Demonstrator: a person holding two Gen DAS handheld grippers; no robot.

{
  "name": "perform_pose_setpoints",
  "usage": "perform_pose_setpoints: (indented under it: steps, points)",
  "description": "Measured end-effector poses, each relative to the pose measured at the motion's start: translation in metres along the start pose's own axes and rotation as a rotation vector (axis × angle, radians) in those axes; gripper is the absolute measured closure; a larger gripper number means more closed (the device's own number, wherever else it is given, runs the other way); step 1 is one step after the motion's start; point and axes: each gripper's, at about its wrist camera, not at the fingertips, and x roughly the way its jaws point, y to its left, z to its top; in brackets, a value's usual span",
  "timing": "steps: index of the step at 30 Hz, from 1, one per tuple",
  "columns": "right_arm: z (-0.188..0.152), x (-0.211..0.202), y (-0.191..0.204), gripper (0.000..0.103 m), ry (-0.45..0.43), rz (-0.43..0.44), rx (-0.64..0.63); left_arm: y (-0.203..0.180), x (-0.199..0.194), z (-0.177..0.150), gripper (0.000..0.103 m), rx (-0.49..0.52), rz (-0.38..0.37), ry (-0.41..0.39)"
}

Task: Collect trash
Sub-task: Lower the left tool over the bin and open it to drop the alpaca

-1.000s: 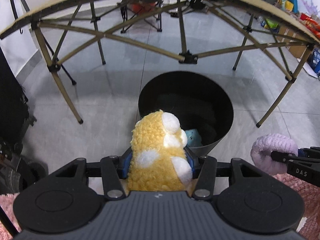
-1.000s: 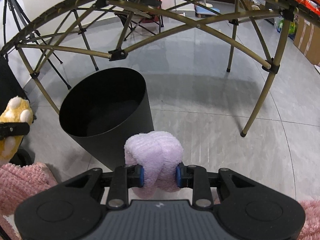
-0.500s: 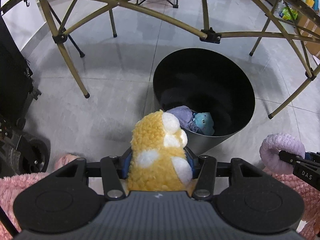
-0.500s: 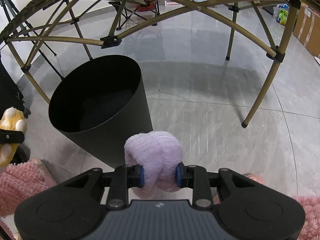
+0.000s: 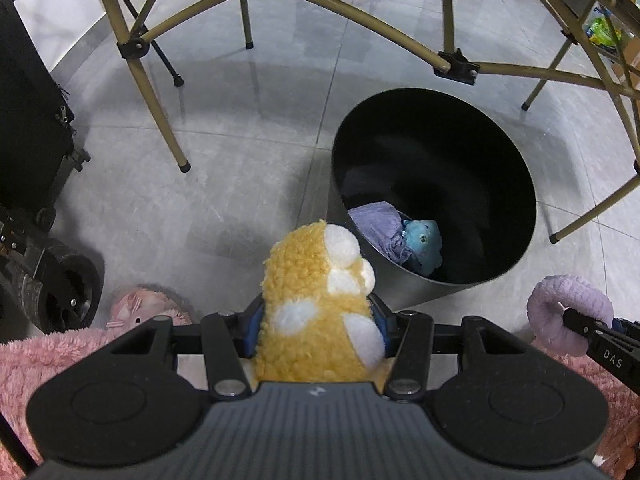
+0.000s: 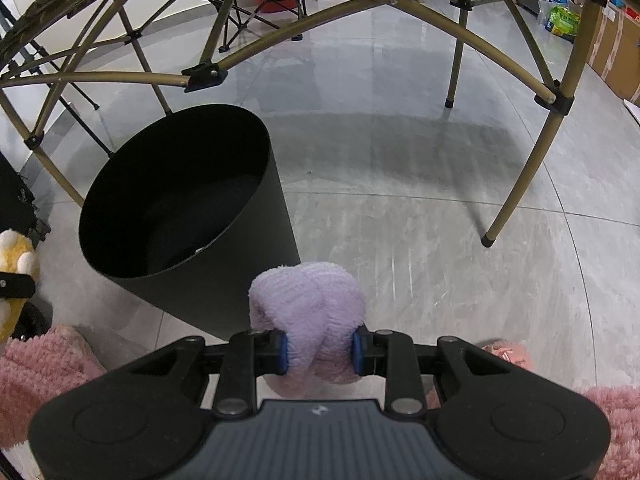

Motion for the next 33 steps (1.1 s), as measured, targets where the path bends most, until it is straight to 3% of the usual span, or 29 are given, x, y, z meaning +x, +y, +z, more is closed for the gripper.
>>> perform_pose_setpoints:
  steps: [15,33]
  points:
    - [0.017,0.020,-0.007,0.076,0.010,-0.045,0.029,-0.002,-0.015,0.040,0.052,-0.042,-0.061,-0.063]
    - [0.018,0.019,-0.021,0.076,-0.006,-0.054,0.050,-0.056,-0.014,0.065,0.052,0.014,-0.099,-0.065]
